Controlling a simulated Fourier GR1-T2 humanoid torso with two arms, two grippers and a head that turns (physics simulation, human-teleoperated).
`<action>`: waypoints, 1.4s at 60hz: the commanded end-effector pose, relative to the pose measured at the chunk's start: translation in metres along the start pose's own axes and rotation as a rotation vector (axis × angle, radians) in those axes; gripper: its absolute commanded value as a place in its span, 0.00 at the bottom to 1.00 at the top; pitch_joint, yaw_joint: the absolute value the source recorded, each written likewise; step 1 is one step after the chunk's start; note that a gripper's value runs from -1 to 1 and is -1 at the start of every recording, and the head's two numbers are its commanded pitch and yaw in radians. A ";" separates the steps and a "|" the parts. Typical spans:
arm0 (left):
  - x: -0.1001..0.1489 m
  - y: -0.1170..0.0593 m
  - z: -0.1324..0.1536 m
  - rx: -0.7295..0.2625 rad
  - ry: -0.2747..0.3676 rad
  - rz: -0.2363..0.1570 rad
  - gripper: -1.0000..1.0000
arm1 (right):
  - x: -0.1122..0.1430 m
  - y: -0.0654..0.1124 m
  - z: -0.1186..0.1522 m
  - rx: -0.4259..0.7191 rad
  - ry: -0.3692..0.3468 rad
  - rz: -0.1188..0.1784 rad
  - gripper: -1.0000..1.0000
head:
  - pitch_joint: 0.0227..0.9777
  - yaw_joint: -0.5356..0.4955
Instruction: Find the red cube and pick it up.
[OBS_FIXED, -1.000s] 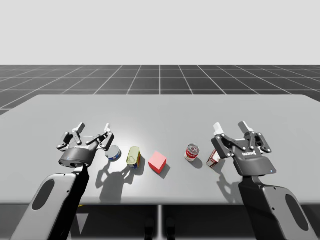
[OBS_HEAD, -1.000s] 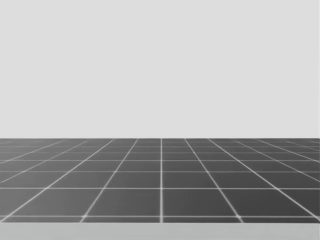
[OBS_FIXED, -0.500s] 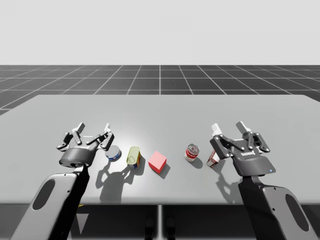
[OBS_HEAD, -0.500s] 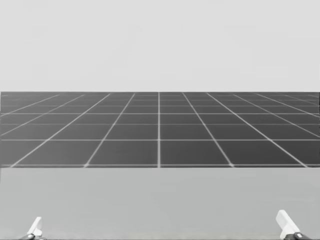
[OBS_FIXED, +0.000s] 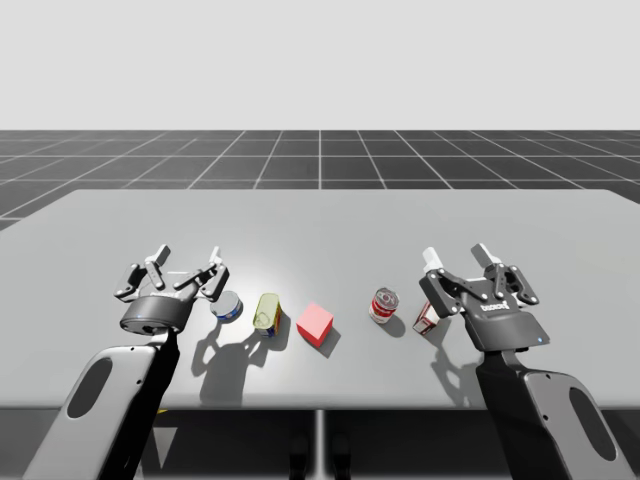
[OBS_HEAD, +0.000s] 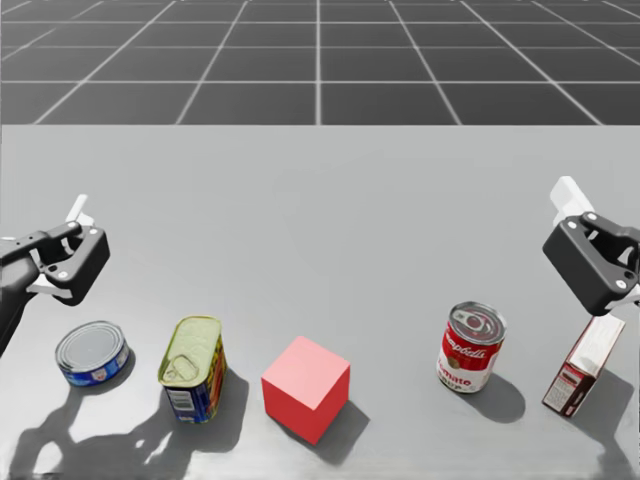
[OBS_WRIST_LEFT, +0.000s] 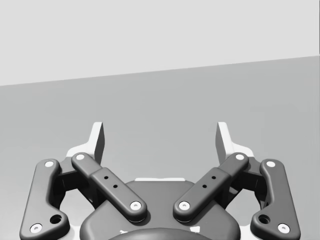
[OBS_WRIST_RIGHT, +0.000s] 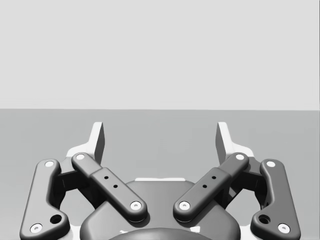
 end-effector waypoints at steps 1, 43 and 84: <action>0.000 -0.001 0.000 -0.003 0.000 0.000 0.00 | 0.000 0.000 0.000 -0.006 0.002 -0.003 0.00 | 0.77 0.52; 0.002 0.000 0.001 -0.011 -0.006 0.042 0.00 | 0.024 0.018 0.030 0.146 0.049 0.029 0.00 | 0.90 0.55; 0.002 -0.004 0.002 -0.015 -0.015 0.041 0.00 | -0.021 0.068 0.102 0.688 0.231 0.050 0.00 | 0.91 0.56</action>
